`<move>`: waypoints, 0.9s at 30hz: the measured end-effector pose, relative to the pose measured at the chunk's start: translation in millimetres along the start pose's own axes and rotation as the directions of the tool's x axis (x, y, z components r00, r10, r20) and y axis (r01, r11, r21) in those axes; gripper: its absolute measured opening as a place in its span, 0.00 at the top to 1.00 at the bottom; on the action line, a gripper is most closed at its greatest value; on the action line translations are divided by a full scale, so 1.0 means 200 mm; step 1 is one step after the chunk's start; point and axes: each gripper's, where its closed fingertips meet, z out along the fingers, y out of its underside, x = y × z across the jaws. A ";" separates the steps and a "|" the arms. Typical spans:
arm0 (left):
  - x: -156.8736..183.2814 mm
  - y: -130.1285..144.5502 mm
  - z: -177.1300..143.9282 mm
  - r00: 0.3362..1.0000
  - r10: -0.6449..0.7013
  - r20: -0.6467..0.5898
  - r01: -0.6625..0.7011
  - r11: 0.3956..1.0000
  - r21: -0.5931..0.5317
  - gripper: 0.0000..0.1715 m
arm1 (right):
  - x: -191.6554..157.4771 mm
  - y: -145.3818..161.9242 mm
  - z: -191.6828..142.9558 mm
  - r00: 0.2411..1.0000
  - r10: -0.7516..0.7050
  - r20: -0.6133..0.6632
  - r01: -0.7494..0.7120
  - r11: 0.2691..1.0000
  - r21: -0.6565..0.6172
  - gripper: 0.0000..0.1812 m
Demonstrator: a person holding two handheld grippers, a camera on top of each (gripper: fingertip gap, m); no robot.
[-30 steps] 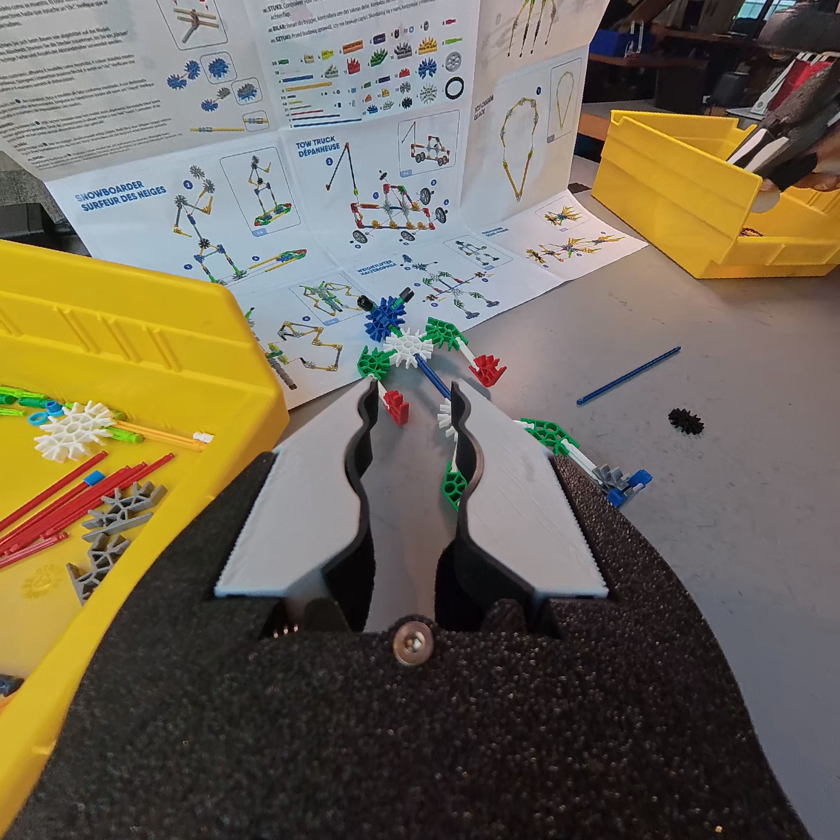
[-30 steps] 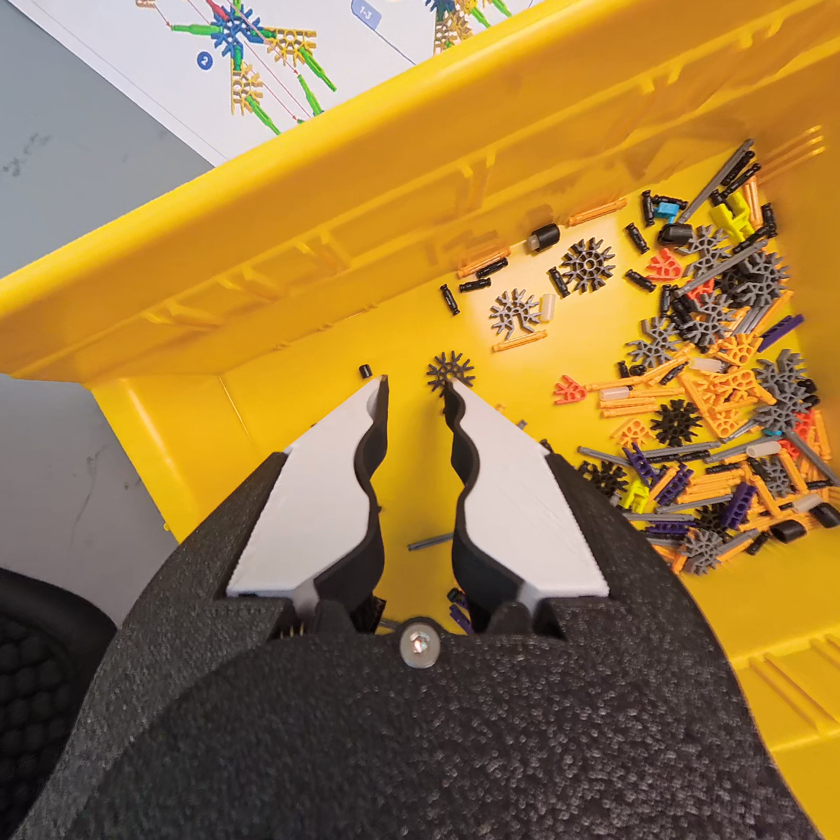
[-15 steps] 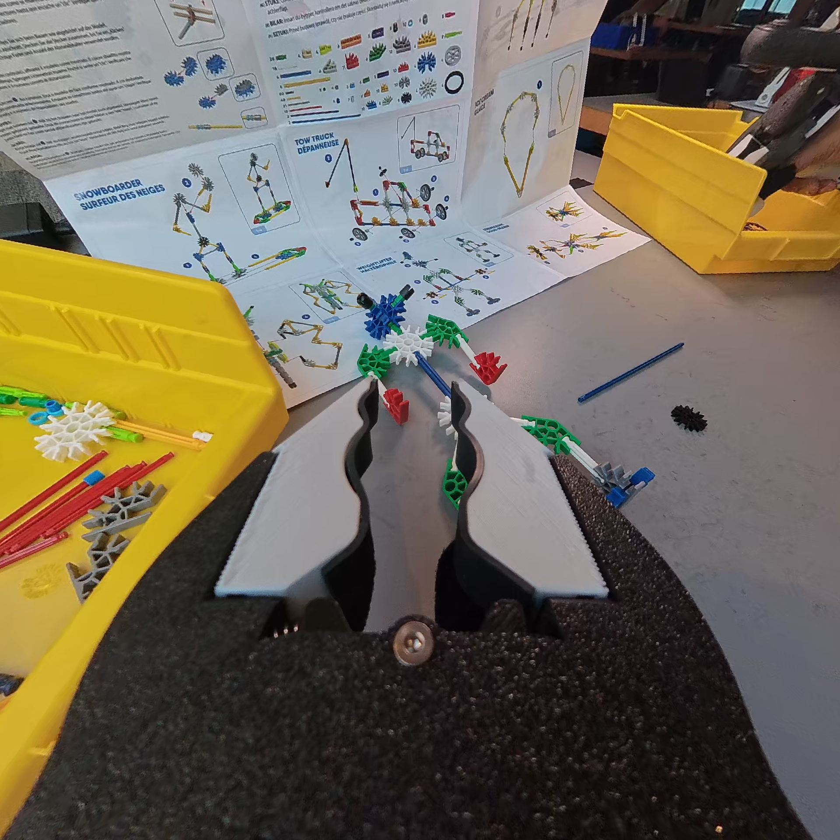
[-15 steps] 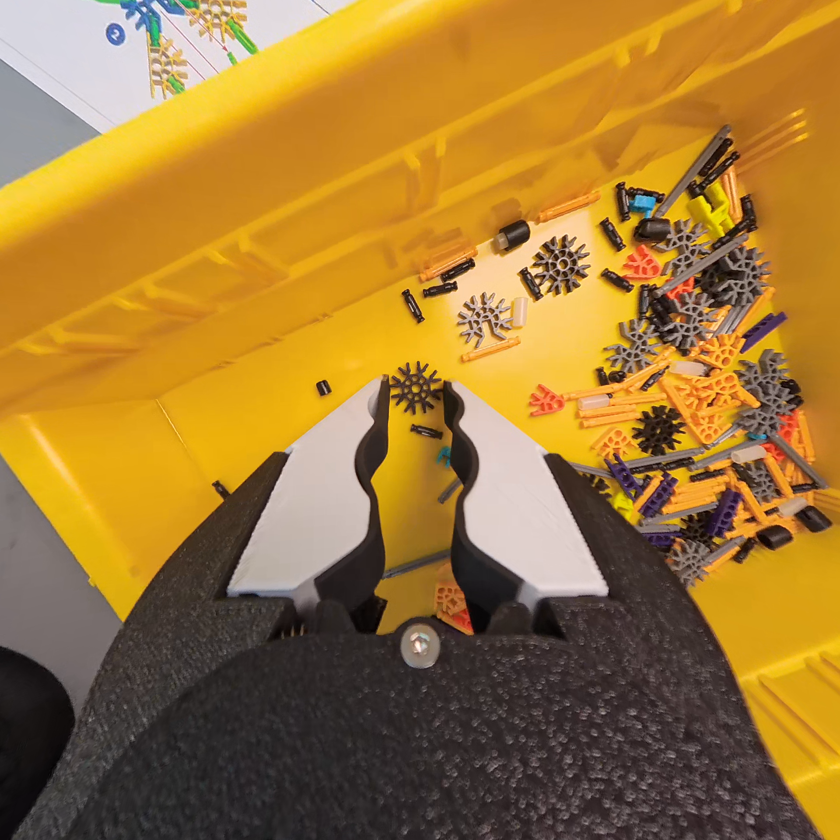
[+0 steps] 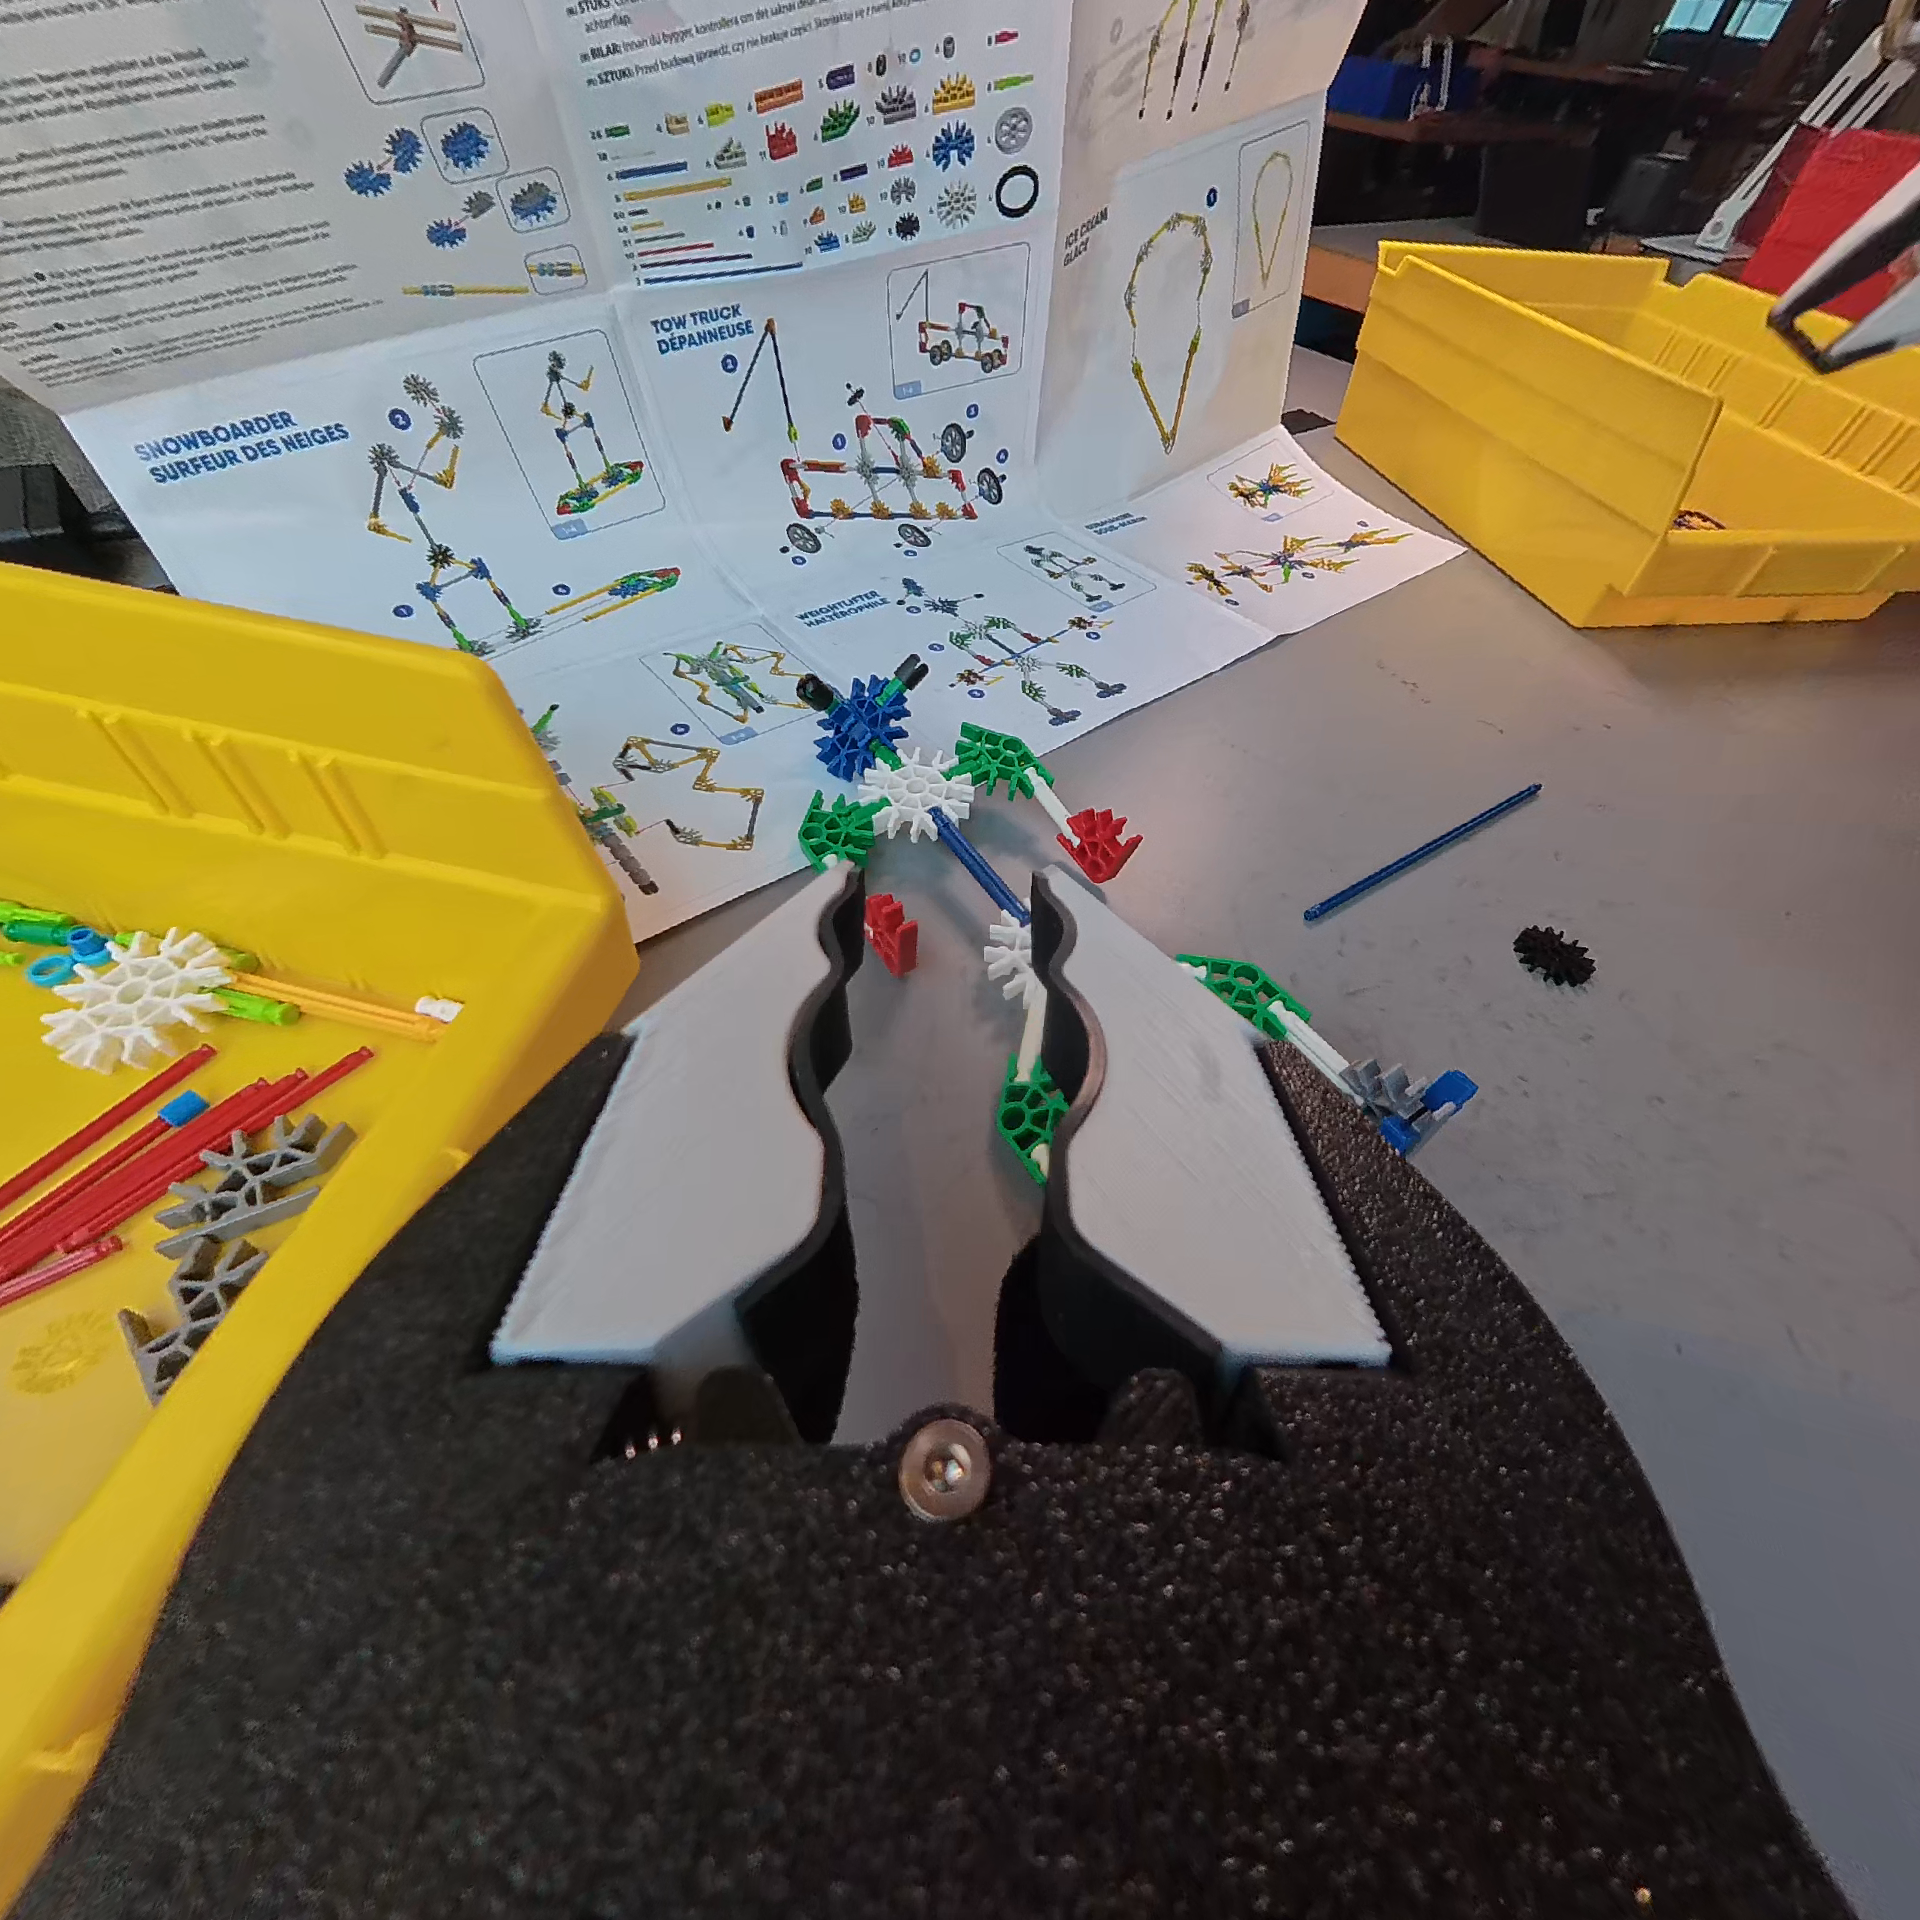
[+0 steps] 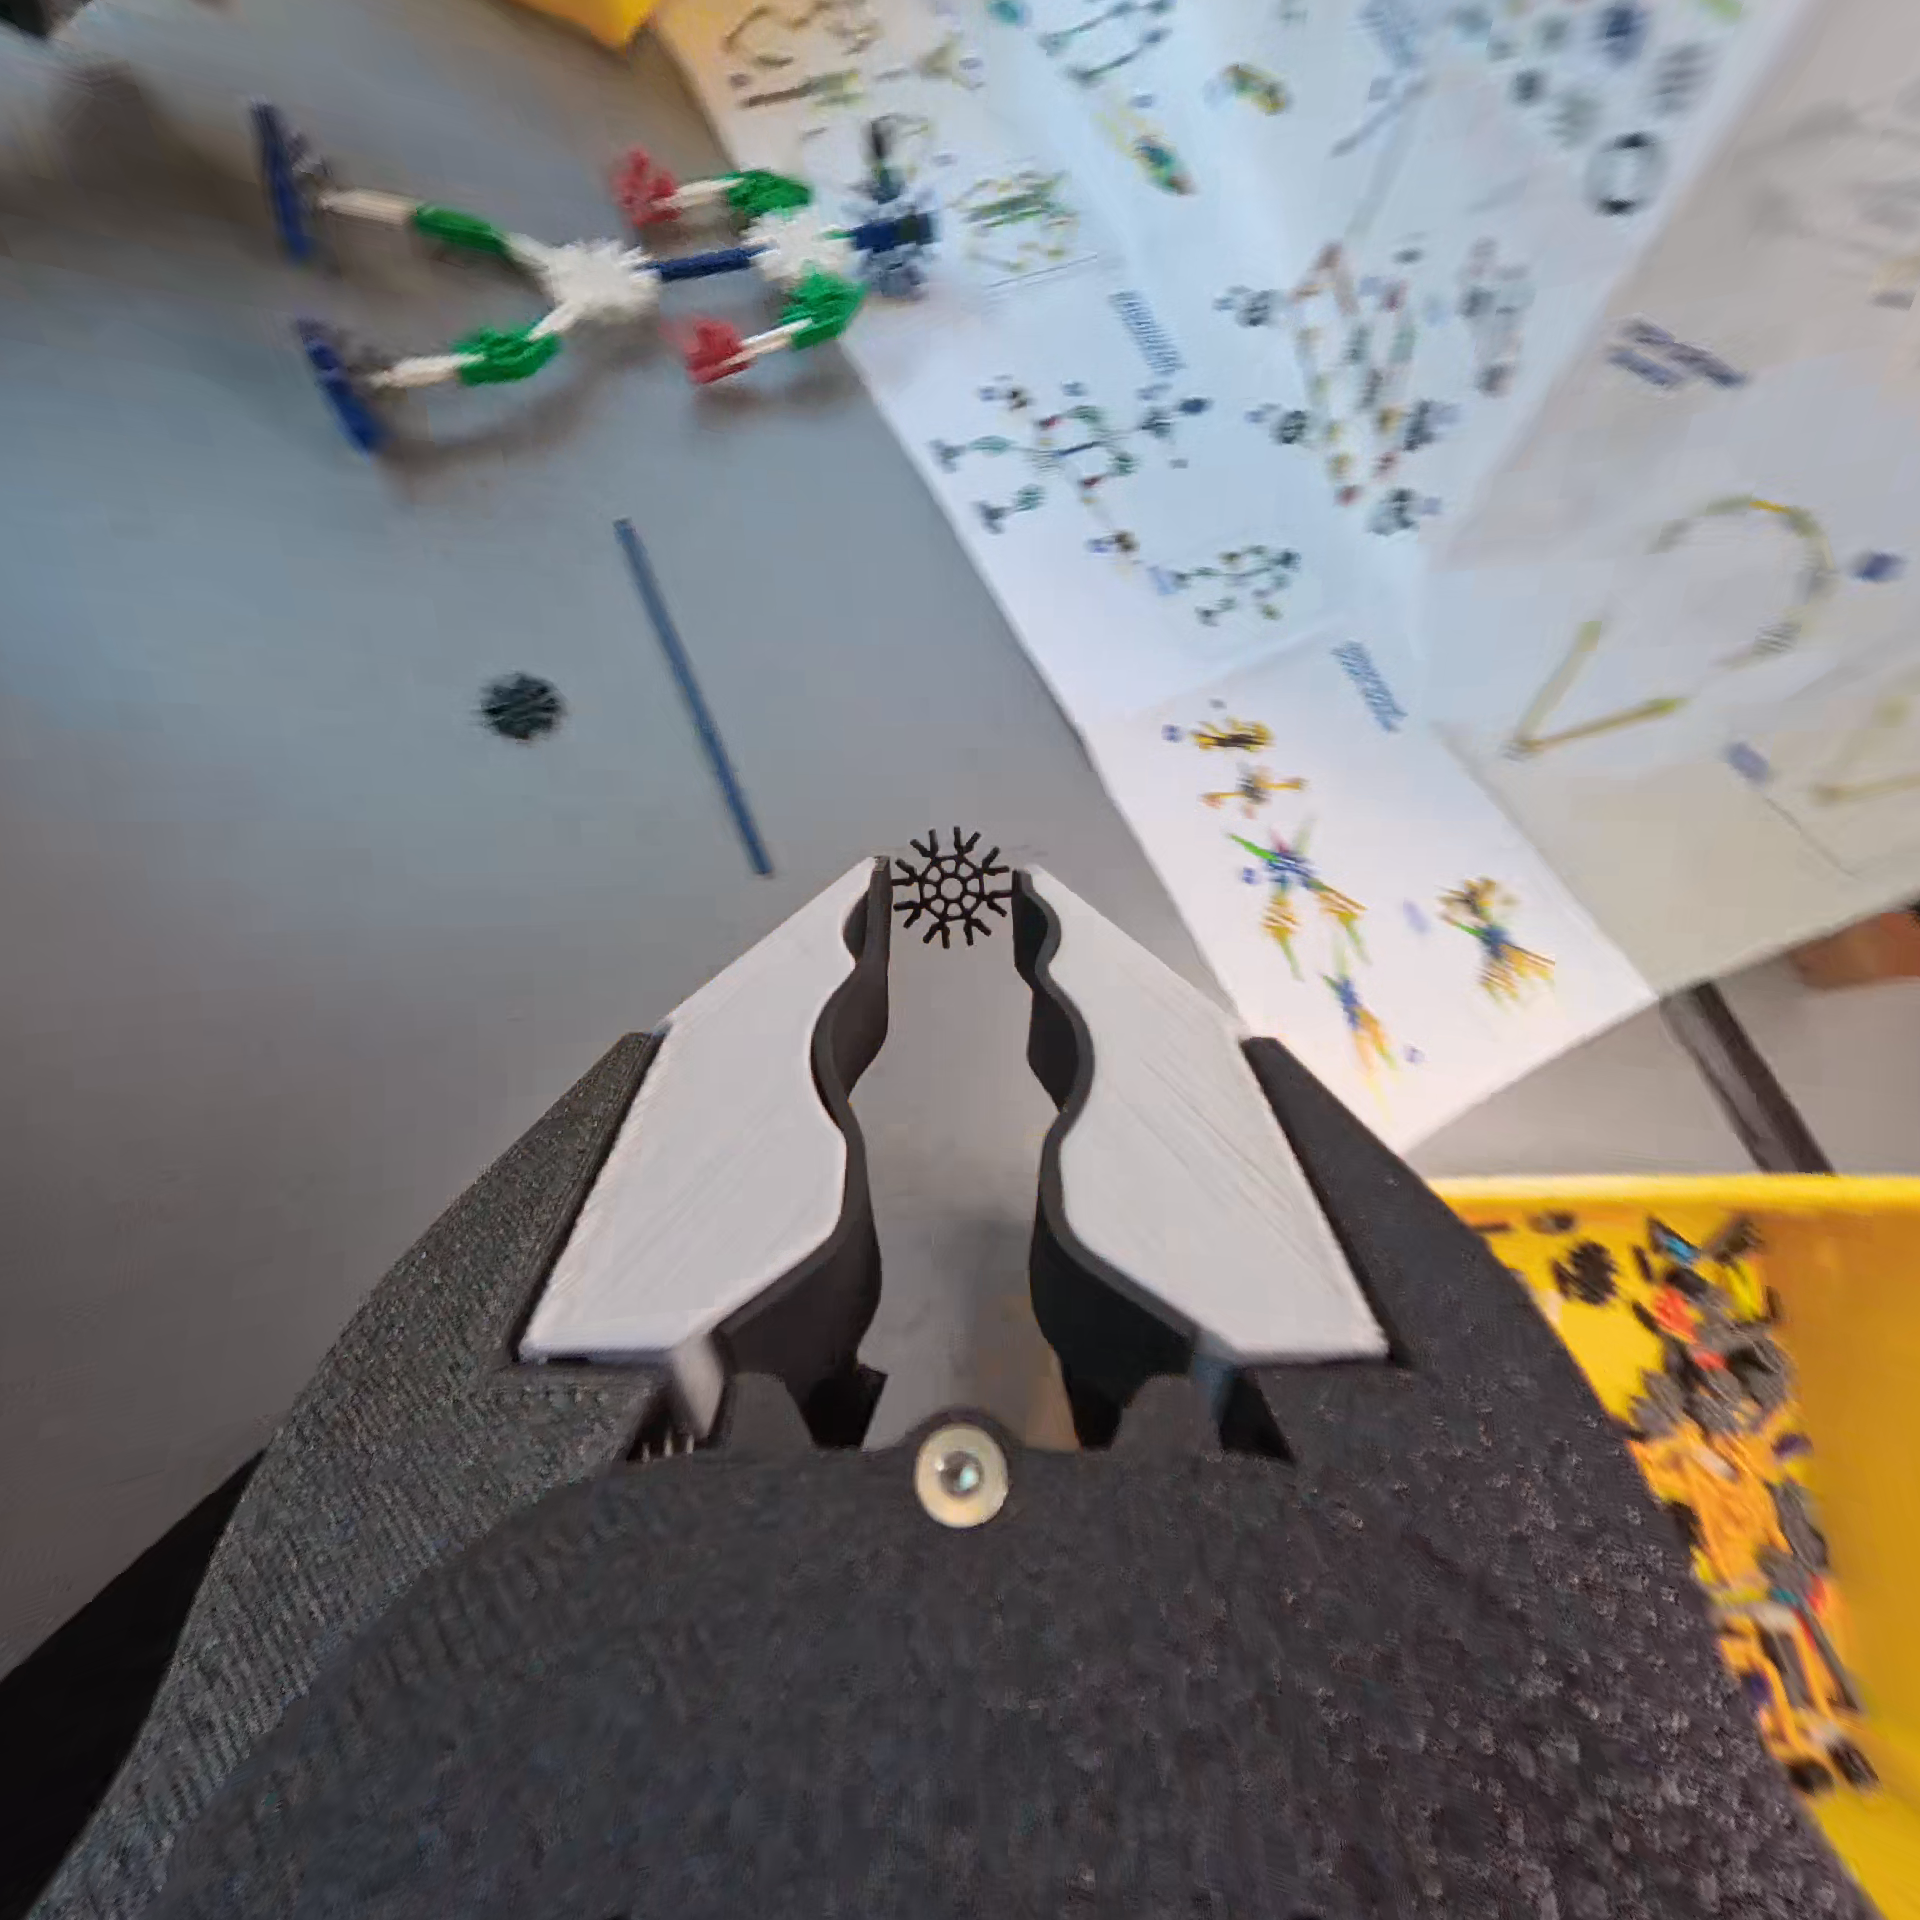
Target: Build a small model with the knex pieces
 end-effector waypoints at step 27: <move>0.04 -0.02 -0.02 0.999 0.036 -0.010 -0.036 0.999 0.006 0.82 | -0.61 0.11 0.56 0.943 -0.120 0.310 0.163 0.980 -0.117 0.86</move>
